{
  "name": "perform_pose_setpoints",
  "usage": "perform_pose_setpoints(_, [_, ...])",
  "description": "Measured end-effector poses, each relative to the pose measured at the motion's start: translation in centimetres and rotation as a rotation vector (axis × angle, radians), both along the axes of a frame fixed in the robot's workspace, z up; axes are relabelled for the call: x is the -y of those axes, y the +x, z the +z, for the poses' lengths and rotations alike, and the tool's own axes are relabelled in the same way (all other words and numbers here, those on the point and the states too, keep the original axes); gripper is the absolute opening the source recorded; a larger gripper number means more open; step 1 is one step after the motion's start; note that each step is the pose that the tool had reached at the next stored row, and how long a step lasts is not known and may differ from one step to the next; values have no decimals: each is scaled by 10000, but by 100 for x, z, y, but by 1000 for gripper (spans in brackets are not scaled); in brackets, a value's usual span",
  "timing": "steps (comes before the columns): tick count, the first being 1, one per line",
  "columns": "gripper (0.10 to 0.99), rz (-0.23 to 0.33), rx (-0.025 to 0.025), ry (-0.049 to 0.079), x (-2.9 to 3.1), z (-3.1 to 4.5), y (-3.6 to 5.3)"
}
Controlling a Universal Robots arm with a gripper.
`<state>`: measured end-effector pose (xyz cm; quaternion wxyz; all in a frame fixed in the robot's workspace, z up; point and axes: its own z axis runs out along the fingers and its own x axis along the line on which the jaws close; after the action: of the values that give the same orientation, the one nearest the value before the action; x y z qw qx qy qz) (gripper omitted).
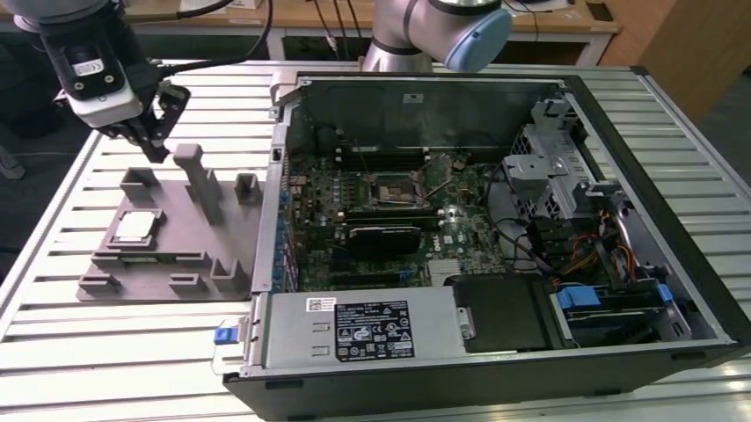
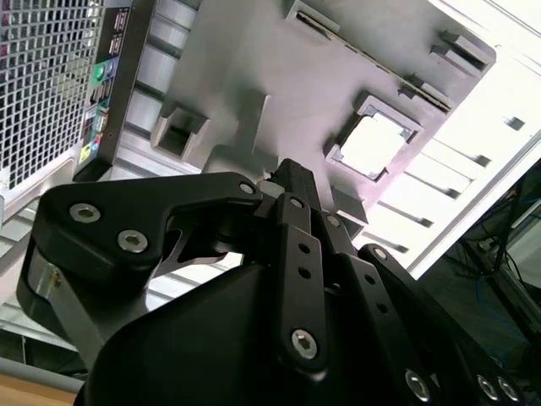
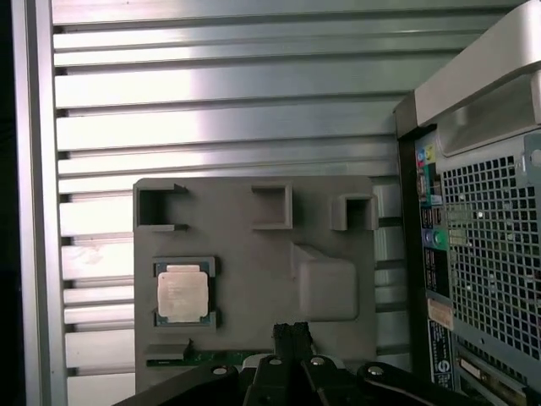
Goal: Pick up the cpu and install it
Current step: 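Reach for the cpu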
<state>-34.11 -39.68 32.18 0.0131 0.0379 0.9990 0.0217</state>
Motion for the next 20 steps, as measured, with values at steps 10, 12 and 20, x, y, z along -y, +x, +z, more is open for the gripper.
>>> perform_pose_setpoints(10, [106, 1, 1, 1, -15, -106, -109])
perform_pose_setpoints(12, [106, 1, 1, 1, -20, -125, -134])
perform_pose_setpoints(20, [106, 0, 0, 1, -43, -202, -230])
